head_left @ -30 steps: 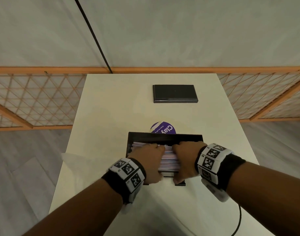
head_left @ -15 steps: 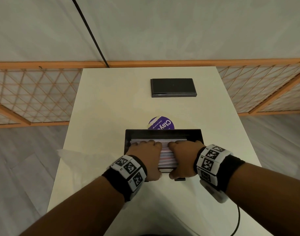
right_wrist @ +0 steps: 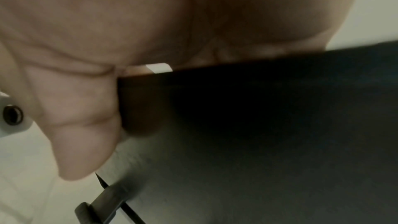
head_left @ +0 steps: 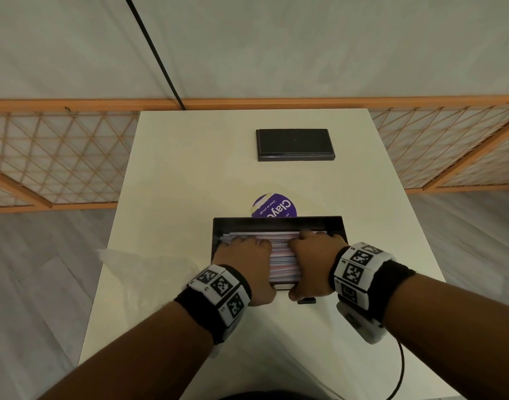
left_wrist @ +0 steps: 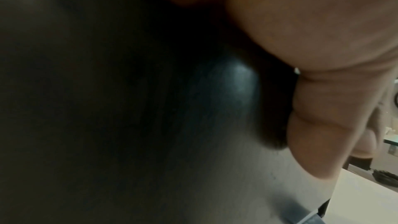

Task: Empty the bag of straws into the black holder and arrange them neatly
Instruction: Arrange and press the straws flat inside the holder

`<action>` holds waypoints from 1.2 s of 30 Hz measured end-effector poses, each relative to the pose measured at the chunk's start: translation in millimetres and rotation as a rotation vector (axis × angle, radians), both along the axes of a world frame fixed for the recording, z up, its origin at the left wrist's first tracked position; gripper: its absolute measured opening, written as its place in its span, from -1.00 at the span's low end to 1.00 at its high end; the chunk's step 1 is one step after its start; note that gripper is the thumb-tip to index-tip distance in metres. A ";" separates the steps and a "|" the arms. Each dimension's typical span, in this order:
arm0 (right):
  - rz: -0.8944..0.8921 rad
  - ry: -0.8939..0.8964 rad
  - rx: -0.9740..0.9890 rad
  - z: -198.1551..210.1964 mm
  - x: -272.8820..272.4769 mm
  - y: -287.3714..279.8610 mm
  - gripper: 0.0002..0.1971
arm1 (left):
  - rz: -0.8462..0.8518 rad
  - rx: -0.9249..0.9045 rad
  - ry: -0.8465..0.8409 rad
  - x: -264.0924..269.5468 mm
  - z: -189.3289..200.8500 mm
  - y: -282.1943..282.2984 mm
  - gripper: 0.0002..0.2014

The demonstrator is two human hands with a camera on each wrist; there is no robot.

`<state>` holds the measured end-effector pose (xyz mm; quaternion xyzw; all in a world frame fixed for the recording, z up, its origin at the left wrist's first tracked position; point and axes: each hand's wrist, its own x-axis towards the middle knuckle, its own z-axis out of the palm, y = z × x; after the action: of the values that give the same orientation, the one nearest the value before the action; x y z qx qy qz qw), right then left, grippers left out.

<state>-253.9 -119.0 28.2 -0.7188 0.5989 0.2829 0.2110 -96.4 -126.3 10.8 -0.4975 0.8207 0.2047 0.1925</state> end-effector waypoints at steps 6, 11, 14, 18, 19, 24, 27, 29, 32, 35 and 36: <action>-0.040 -0.038 0.015 -1.3 -3.2 0.4 -0.24 | 0.003 -0.013 -0.020 -0.3 4.5 1.7 -0.27; 0.000 -0.036 -0.010 0.8 -2.4 2.2 -0.27 | 0.009 -0.005 -0.053 -0.5 9.6 5.5 -0.28; -0.020 -0.057 0.009 0.4 -2.1 2.1 -0.29 | 0.012 0.016 -0.061 2.3 8.2 7.0 -0.31; -0.007 -0.043 -0.024 0.0 -1.4 4.3 -0.34 | 0.004 -0.005 -0.040 4.7 9.4 6.9 -0.33; -0.001 -0.042 -0.028 0.2 -0.7 4.4 -0.36 | -0.006 0.001 -0.042 5.0 9.6 6.3 -0.33; -0.039 -0.089 0.024 -2.8 -0.5 1.6 -0.33 | 0.003 0.019 0.002 6.8 6.7 6.3 -0.32; -0.058 -0.107 0.017 -6.1 -2.1 2.8 -0.29 | 0.016 0.004 0.030 7.8 5.2 6.9 -0.31; -0.058 -0.105 0.016 -6.0 -2.6 2.9 -0.31 | 0.023 0.001 0.036 7.8 4.4 6.7 -0.33; -0.052 -0.090 0.023 -5.6 -2.2 2.5 -0.33 | 0.027 0.011 0.043 7.1 3.9 5.9 -0.33; -0.027 -0.060 0.017 -5.9 -2.3 2.2 -0.29 | 0.019 0.031 0.010 6.1 4.8 4.3 -0.34; -0.013 -0.047 0.013 -5.6 -1.9 1.7 -0.28 | 0.015 0.037 -0.006 6.0 4.9 3.8 -0.34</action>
<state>-255.8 -117.3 22.6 -0.7200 0.5966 0.2684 0.2316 -90.4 -122.5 15.7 -0.5007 0.8124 0.2196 0.2026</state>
